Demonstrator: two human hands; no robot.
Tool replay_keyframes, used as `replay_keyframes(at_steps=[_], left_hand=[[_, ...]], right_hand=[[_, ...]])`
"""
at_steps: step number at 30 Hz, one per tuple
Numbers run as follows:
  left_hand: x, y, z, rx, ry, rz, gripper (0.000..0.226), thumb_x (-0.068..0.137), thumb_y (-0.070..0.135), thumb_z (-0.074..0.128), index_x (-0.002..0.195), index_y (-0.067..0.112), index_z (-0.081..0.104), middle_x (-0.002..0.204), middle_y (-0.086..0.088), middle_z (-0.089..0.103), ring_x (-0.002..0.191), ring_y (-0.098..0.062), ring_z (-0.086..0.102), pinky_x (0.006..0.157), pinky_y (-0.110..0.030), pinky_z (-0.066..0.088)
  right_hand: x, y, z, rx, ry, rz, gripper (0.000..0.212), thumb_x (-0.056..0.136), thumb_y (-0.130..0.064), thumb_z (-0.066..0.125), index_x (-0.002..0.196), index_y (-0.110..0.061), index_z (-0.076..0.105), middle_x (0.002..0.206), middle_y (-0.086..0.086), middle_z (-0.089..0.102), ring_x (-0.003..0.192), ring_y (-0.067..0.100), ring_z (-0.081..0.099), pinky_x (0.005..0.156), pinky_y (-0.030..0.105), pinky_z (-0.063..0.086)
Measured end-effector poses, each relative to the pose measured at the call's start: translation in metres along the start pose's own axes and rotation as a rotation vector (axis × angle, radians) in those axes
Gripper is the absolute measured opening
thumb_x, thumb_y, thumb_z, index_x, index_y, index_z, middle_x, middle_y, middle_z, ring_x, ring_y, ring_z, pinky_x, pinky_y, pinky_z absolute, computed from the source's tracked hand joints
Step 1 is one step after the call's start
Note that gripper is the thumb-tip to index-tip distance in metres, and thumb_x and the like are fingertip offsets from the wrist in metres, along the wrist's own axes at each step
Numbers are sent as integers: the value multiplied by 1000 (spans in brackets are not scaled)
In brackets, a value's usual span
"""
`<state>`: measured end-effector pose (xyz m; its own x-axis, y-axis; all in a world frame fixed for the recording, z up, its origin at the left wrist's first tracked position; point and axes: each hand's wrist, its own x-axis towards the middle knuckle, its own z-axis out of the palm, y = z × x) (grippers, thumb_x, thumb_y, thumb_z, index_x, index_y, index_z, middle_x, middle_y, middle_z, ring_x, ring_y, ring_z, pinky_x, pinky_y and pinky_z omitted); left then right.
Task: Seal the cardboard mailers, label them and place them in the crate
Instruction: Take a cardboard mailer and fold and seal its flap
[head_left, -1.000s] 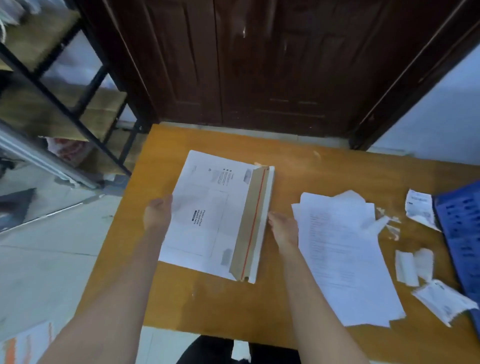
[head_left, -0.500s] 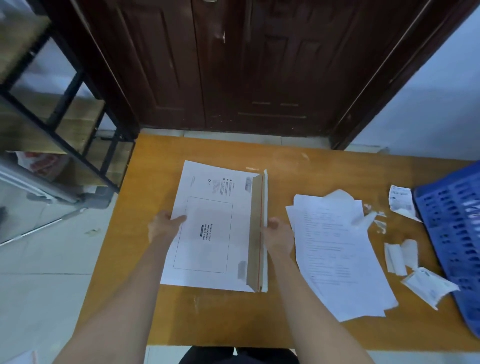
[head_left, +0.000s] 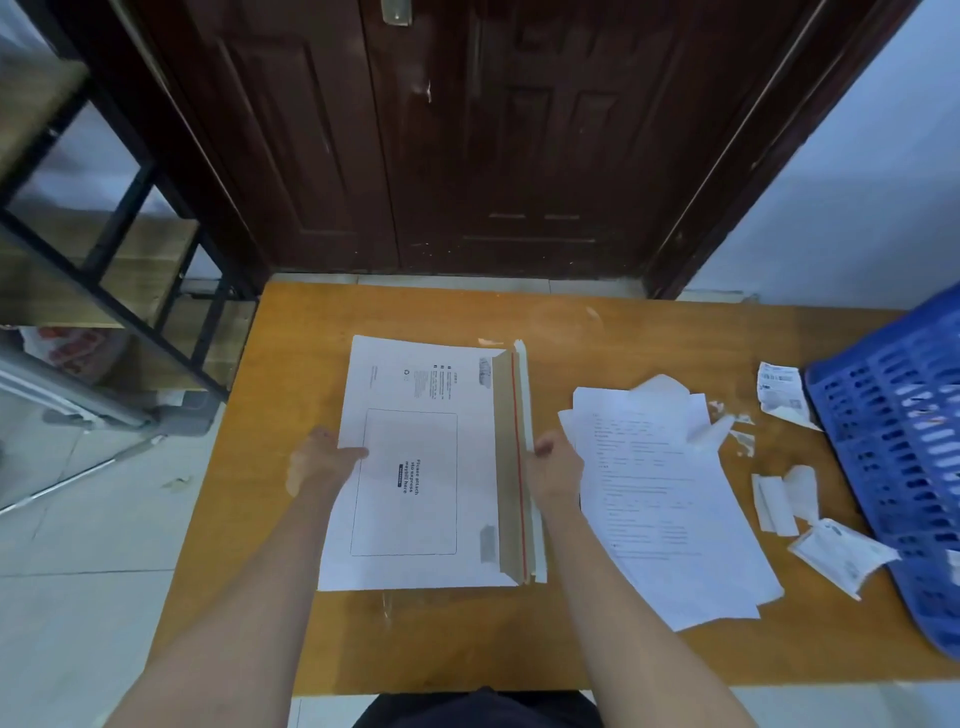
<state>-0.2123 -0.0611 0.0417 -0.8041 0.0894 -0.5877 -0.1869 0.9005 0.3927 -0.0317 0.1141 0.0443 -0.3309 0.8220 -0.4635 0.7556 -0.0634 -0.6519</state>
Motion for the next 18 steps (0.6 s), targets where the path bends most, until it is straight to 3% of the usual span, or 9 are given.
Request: replay_keyframes(at_steps=[3,7,10,13,16,18], left_hand=[[-2,2,-1,-57,-22,-57,58,87,33,64,132,1,46,122,-17,56,109,-34,53,78,-35,43],[-2,5,-1,-217,17,-92,73,81,51,62,132,2,44,120,-16,55,106,-34,53,83,-39,45],[-5,10,1,-260,57,-86,79,77,59,65,131,6,45,123,-14,56,111,-34,54,84,-38,45],[-11,14,2,-224,87,-67,76,78,60,64,130,7,46,122,-13,57,111,-33,55,82,-37,43],[-15,18,3,-173,72,-56,73,79,57,63,131,8,45,123,-12,56,113,-32,54,81,-35,41],[-14,20,4,-161,53,-61,73,77,57,64,131,10,46,125,-11,56,114,-32,54,87,-37,43]], right_hand=[[1,-2,1,9,30,-3,11,82,-2,58,83,-14,59,103,4,47,86,23,55,72,24,42],[-1,-8,-6,89,21,44,7,86,-9,54,88,-15,55,89,-1,56,84,18,53,60,25,35],[-2,-12,-10,176,12,65,3,86,-13,53,89,-14,51,80,-2,55,81,19,51,65,29,36],[-1,-12,-17,289,-12,115,13,87,-14,53,100,-13,51,87,-1,55,85,19,51,74,31,41],[2,-10,-29,396,-139,136,9,84,-18,63,92,-13,63,85,-4,64,86,15,59,90,34,48],[4,-7,-37,494,-254,174,22,82,-19,69,101,-10,71,94,4,73,89,20,68,88,35,54]])
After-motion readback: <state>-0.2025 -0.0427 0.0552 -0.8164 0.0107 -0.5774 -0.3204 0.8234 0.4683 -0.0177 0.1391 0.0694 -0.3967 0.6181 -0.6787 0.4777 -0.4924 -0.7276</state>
